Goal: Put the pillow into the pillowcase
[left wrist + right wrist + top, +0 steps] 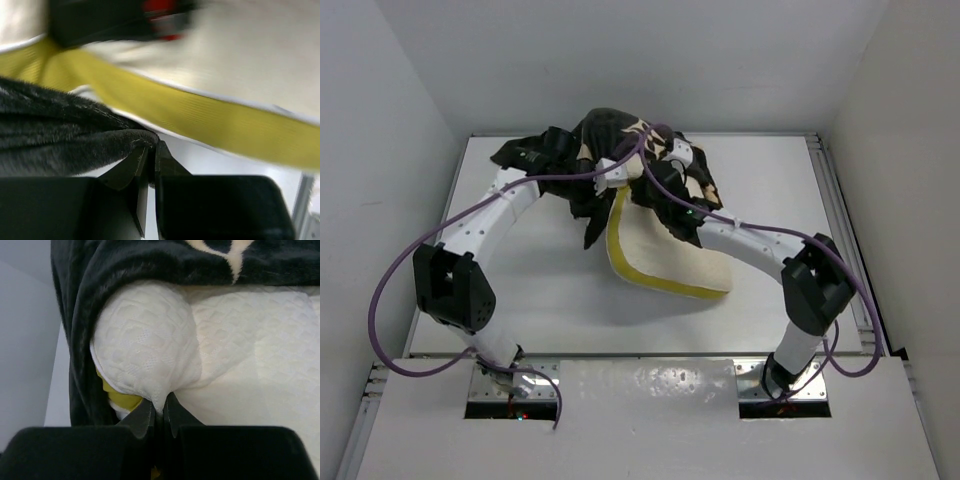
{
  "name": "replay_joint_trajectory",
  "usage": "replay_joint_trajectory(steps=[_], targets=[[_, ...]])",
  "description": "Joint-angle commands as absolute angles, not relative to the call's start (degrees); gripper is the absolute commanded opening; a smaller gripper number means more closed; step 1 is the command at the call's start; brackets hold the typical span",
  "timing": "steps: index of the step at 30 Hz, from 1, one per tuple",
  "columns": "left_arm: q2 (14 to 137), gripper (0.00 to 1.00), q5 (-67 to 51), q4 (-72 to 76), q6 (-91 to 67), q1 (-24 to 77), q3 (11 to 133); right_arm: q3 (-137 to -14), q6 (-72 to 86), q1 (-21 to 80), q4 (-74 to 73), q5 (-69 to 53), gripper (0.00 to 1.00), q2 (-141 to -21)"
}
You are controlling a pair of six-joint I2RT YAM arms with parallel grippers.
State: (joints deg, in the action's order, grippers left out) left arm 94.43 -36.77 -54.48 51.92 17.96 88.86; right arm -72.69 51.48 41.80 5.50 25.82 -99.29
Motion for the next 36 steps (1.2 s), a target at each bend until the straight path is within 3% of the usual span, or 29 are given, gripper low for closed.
replay_joint_trajectory(steps=[1, 7, 9, 10, 11, 12, 13, 14, 15, 16, 17, 18, 20, 21, 22, 23, 24, 25, 26, 28, 29, 30, 34, 36], targets=[[91.8, 0.0, -48.9, -69.9, 63.1, 21.8, 89.0, -73.0, 58.3, 41.0, 16.4, 33.7, 0.0, -100.0], [90.0, 0.0, -54.1, -75.5, 68.8, 22.7, 87.7, -77.2, 59.8, 41.7, 4.0, 31.6, 0.0, -105.9], [88.9, 0.05, -52.2, -75.5, 68.9, 22.3, 84.7, -72.3, 58.3, 41.2, 9.6, 28.1, 0.2, -105.4], [88.2, 0.26, -50.0, -75.6, 68.4, 22.0, 83.9, -68.1, 57.0, 41.0, 12.5, 22.9, 0.56, -103.8], [87.9, 0.37, -48.9, -75.6, 68.1, 21.5, 82.7, -66.2, 56.0, 41.0, 14.5, 20.9, 0.56, -103.8], [87.4, 0.44, -48.1, -75.5, 67.8, 20.2, 81.1, -65.0, 53.7, 41.0, 16.3, 19.1, 0.77, -101.7], [87.0, 0.55, -46.7, -75.6, 67.4, 19.7, 80.7, -62.9, 52.2, 40.9, 16.3, 17.2, 0.86, -100.3], [86.1, 0.58, -46.4, -75.5, 67.3, 18.2, 81.0, -61.8, 48.7, 40.8, 15.1, 14.1, 0.95, -97.1], [85.7, 0.6, -46.5, -75.5, 67.3, 17.1, 81.0, -60.7, 47.2, 40.9, 14.4, 13.1, 0.96, -95.2], [85.6, 0.63, -47.5, -75.5, 67.2, 16.4, 83.2, -57.9, 46.0, 40.7, 13.9, 11.3, 0.96, -93.2], [85.8, 0.64, -48.3, -75.4, 66.9, 15.1, 85.0, -56.1, 44.1, 40.0, 13.0, 9.9, 0.87, -89.3], [86.2, 0.64, -49.1, -74.5, 65.6, 14.9, 88.6, -54.7, 43.3, 39.4, 12.5, 9.0, 0.71, -87.2], [87.7, 0.58, -48.3, -63.9, 53.2, 15.4, 90.6, -50.6, 43.9, 36.8, 11.0, 7.3, 0.22, -83.8], [88.2, 0.34, -43.4, -59.4, 48.1, 16.4, 90.8, -49.6, 44.1, 35.6, 8.7, 6.7, 0.0, -80.9], [89.8, 0.21, -39.8, -54.5, 43.9, 17.7, 90.3, -48.2, 43.8, 34.2, 7.8, 5.6, 0.0, -79.6], [91.0, 0.15, -34.9, -46.2, 38.6, 21.2, 89.8, -47.6, 42.8, 31.8, 7.0, 5.0, 0.0, -78.3], [92.7, 0.12, -25.1, -42.9, 37.1, 23.2, 89.9, -46.9, 42.6, 30.5, 4.6, 5.4, 0.3, -76.4], [96.5, 0.15, -20.9, -38.5, 36.1, 26.4, 90.9, -46.5, 41.2, 27.8, 3.5, 5.7, 0.46, -75.5], [98.3, 0.38, -13.9, -36.3, 35.9, 27.7, 91.7, -46.2, 40.4, 26.2, 1.9, 5.8, 0.63, -74.9], [104.0, 0.56, -7.4, -30.3, 35.5, 30.7, 94.4, -46.3, 37.4, 21.8, 0.4, 5.2, 0.9, -74.2], [105.6, 0.66, -2.1, -27.9, 35.1, 31.2, 95.3, -46.9, 36.6, 20.5, -3.4, 4.5, 0.93, -74.5], [108.3, 0.68, -0.3, -22.7, 33.5, 31.6, 96.1, -48.3, 35.7, 19.2, -5.0, 4.4, 0.94, -75.7], [115.1, 0.7, 4.7, -16.9, 29.1, 31.7, 103.8, -50.2, 32.3, 12.2, -6.2, -2.1, 0.96, -80.1], [119.2, 0.7, 5.7, -15.0, 27.8, 31.7, 105.5, -50.1, 32.3, 9.4, -3.5, -11.3, 0.95, -84.1]])
